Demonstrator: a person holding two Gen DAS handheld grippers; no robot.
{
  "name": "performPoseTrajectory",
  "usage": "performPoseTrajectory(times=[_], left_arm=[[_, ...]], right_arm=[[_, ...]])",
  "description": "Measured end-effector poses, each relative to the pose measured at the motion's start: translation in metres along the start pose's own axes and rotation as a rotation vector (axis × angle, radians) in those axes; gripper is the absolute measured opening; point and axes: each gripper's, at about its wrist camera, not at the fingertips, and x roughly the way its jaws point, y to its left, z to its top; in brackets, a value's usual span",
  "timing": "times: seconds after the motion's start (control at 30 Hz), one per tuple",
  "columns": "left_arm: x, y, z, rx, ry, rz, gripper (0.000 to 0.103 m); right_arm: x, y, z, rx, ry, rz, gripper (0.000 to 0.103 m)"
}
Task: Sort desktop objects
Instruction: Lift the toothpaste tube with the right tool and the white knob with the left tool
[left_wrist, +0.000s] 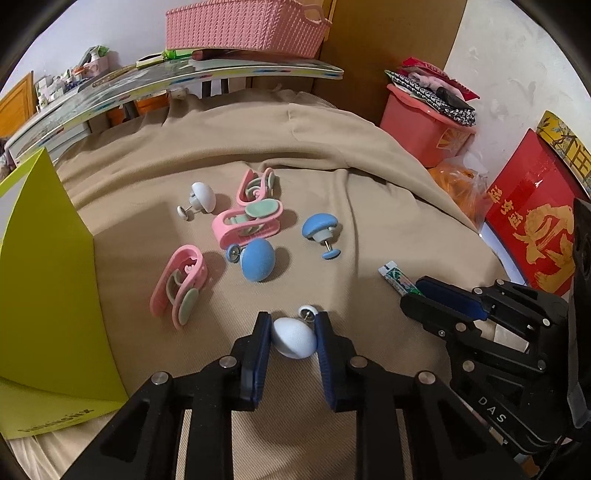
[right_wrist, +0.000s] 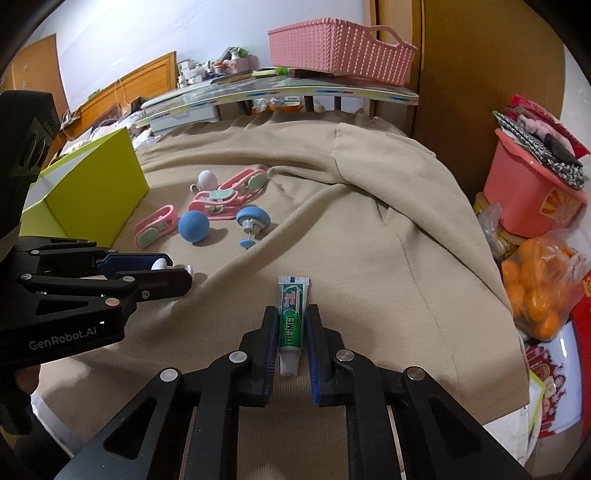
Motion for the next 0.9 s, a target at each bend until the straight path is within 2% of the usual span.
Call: performPoseTrajectory(times=[0.33, 0.9], left_arm=[[-0.014, -0.002, -0.001, -0.002, -0.025, -0.003, 0.025], [-0.055, -0.007, -0.003, 0.001, -0.108, 0.006, 0.025]], right_arm=[[-0.010, -0.004, 0.002, 0.032, -0.012, 0.022, 0.014], [-0.045, 0.019, 0.012, -0.012, -0.079, 0.038, 0.014]])
